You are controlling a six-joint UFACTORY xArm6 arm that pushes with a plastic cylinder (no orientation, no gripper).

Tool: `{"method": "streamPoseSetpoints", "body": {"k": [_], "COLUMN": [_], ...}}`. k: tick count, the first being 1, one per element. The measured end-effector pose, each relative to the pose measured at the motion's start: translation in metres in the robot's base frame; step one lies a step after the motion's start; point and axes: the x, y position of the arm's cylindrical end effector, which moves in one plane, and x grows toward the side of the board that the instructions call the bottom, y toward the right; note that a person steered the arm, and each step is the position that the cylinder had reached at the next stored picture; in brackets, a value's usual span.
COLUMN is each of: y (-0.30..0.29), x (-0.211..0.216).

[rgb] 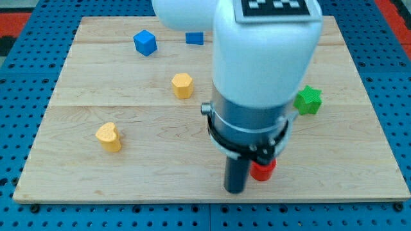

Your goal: Move the red circle up a bit

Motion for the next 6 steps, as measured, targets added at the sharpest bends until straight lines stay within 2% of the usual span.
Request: {"method": "streamPoseSetpoints", "body": {"k": [1, 2, 3, 4, 5, 6], "y": [0.011, 0.083, 0.069, 0.074, 0.110, 0.117], "x": [-0.029, -0.031, -0.022, 0.020, 0.023, 0.005]}}
